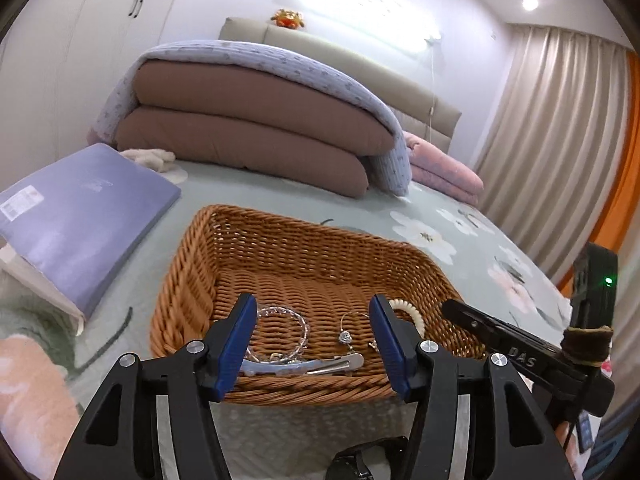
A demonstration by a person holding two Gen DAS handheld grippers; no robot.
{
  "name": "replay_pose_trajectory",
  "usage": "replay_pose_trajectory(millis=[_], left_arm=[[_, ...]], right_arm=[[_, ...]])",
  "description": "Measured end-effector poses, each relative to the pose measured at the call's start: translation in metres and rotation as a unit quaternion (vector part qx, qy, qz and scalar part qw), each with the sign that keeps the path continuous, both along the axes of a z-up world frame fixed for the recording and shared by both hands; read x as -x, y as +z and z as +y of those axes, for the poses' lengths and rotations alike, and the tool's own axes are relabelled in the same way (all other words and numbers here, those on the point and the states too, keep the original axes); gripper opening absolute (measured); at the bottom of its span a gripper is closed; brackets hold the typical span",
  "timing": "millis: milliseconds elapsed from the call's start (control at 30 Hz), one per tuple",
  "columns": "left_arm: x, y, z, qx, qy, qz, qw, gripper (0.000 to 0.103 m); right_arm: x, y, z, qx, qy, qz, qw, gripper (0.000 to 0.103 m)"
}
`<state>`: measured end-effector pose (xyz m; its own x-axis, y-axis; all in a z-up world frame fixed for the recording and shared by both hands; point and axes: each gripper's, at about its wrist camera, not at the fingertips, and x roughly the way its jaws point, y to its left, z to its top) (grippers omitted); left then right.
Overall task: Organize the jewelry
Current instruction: 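Carry the blue clip and cream coil bracelet into the wicker basket and release both, then move both grippers back to the jewelry pile on the quilt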
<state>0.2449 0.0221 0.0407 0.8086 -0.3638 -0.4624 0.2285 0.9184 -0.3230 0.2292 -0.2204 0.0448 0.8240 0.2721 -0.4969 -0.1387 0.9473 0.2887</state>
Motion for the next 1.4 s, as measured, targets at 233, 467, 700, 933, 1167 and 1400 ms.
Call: replay_pose_trajectory(millis=[233,467,700,933,1167,1400], left_arm=[[0.009,0.006,0.000,0.001,0.000,-0.014,0.9999,0.060],[0.049,0.022,-0.002,0.004,-0.001,-0.055,0.9985,0.060],[0.123,0.023,-0.012,-0.008,-0.035,-0.049,0.9981,0.060],[0.173,-0.020,-0.009,-0.016,-0.045,0.002,0.9989,0.060],[0.161,-0.050,-0.019,-0.029,-0.061,0.065,0.9956,0.053],[0.150,-0.068,-0.019,-0.011,-0.080,0.111,0.9905,0.039]], right_arm=[[0.021,0.016,0.003,0.003,0.001,-0.053,0.999,0.037],[0.054,0.030,0.000,0.000,-0.012,-0.045,0.999,0.037],[0.126,0.009,-0.009,-0.004,0.016,0.017,1.000,0.037],[0.204,-0.026,-0.010,0.046,0.051,0.042,0.997,0.037],[0.218,-0.058,-0.016,0.033,0.086,0.073,0.993,0.037],[0.229,-0.066,0.004,0.077,0.106,0.076,0.988,0.037]])
